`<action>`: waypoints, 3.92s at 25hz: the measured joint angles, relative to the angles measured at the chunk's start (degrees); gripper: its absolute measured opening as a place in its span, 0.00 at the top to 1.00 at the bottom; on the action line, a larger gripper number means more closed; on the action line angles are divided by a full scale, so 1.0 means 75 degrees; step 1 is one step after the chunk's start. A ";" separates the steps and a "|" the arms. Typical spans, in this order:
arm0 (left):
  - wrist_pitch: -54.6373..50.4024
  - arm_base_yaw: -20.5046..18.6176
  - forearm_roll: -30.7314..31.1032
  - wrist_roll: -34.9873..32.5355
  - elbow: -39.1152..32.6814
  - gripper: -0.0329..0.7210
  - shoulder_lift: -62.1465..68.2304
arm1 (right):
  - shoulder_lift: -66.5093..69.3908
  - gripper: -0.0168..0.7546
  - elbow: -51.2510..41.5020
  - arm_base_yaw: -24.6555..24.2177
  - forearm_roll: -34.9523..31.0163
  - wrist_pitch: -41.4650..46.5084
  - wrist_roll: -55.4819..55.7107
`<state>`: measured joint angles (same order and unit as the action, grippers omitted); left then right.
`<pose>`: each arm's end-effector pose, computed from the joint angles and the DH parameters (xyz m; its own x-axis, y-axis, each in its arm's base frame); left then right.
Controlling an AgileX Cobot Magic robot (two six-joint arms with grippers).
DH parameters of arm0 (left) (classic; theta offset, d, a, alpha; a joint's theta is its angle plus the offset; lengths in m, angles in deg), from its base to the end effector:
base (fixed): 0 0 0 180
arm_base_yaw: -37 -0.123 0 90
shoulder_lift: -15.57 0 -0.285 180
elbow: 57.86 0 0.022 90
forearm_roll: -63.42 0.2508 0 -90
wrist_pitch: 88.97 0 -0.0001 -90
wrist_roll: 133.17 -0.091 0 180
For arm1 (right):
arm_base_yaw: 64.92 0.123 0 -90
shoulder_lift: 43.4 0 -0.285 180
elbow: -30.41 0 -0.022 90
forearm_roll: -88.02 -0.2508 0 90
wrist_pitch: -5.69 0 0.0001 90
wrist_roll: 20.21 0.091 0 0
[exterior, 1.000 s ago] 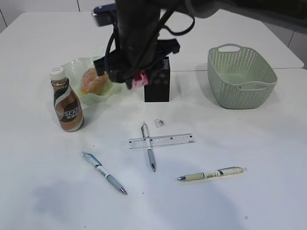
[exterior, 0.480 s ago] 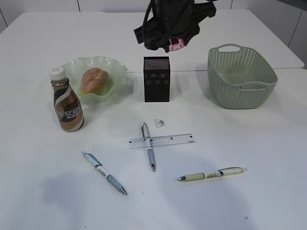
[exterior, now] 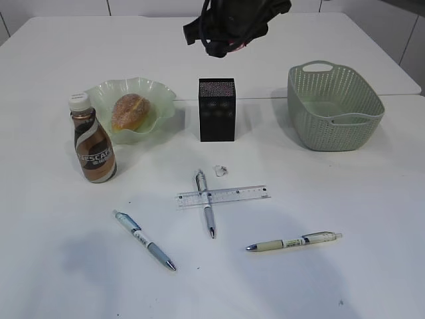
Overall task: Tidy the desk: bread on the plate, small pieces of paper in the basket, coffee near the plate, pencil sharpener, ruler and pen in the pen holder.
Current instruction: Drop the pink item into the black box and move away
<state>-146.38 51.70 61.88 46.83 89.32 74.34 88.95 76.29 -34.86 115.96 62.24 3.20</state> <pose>0.1449 -0.0401 0.3037 -0.8328 0.2035 -0.5148 0.2529 0.9671 -0.0269 0.4463 0.2172 0.3071 -0.6848 -0.2646 -0.6790 -0.1585 0.9635 -0.2156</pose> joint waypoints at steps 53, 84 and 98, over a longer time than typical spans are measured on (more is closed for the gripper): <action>0.0766 0.0000 0.0125 0.0000 0.2460 0.33 0.2032 | 0.1924 0.54 0.0000 -0.0812 -0.0444 -0.3463 -0.0002; 0.0766 0.0000 0.0125 0.0000 0.2460 0.33 0.2032 | 0.1924 0.45 0.0000 -0.0812 -0.0677 -0.3606 -0.0002; 0.0766 0.0000 0.0125 0.0000 0.2460 0.33 0.2032 | 0.1452 0.45 0.0198 -0.0812 -0.1201 -0.2683 -0.0002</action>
<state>-140.63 51.70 62.82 46.83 107.77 89.58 99.84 77.78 -40.95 106.96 42.12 3.18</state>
